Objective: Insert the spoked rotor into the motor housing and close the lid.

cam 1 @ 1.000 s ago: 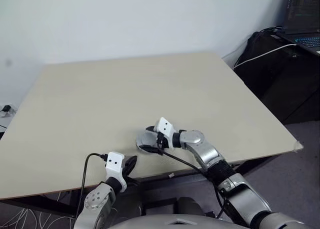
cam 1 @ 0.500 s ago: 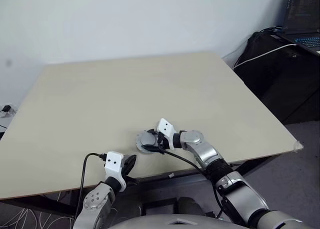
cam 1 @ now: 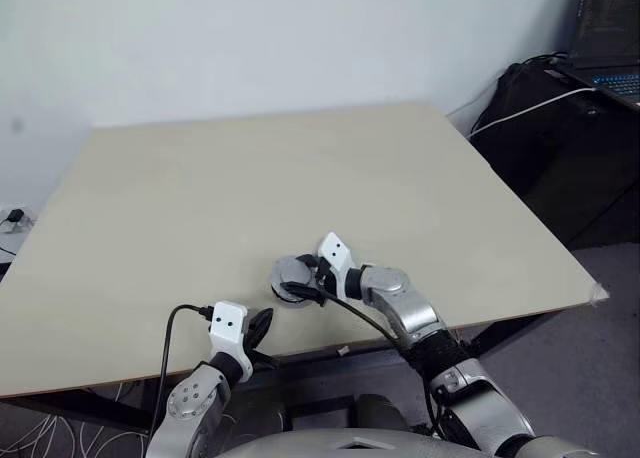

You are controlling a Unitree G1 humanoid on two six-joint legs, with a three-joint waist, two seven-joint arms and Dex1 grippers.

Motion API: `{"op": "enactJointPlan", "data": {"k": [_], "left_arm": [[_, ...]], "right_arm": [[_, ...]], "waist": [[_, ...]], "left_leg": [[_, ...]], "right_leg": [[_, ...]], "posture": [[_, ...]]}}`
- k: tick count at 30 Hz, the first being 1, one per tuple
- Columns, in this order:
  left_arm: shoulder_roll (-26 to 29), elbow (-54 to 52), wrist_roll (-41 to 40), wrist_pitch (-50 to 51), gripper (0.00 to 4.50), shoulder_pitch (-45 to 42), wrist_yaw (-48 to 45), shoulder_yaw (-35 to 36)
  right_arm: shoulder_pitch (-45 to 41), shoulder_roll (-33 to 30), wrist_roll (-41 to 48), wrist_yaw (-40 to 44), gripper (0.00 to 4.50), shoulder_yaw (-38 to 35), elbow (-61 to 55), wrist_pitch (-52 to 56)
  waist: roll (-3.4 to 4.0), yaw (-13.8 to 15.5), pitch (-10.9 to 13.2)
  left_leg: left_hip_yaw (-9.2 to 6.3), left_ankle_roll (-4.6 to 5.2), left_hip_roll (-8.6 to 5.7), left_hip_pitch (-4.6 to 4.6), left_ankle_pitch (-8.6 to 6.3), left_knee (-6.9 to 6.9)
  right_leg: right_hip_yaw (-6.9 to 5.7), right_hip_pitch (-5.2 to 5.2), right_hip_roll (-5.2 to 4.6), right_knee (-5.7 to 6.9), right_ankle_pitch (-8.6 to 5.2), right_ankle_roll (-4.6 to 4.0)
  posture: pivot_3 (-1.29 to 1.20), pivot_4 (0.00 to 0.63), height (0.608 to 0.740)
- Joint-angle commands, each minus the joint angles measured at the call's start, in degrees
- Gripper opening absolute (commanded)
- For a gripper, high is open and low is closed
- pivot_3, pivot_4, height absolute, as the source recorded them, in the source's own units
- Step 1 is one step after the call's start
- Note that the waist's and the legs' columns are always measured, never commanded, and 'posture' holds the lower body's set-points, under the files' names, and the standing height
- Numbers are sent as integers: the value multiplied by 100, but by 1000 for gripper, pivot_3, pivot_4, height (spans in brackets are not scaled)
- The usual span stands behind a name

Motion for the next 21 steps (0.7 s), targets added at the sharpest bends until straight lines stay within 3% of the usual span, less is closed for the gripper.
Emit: {"op": "enactJointPlan", "data": {"k": [1,21], "left_arm": [[-2,-225,-94,-45,0,-52,-29,7],[-45,-198,-100,-50,0,-60,-24,0]], "right_arm": [[18,35,-167,-297,3264,66,-485,187],[94,9,-514,-674,3264,340,-506,691]], "waist": [[0,0,0],[-1,-4,-3]], "left_leg": [[0,0,0,0,0,0],[0,-1,1,10,0,0]], "right_leg": [[0,0,0,0,-5,8],[0,9,-1,0,-6,9]], "posture": [[0,0,740],[0,0,740]]}}
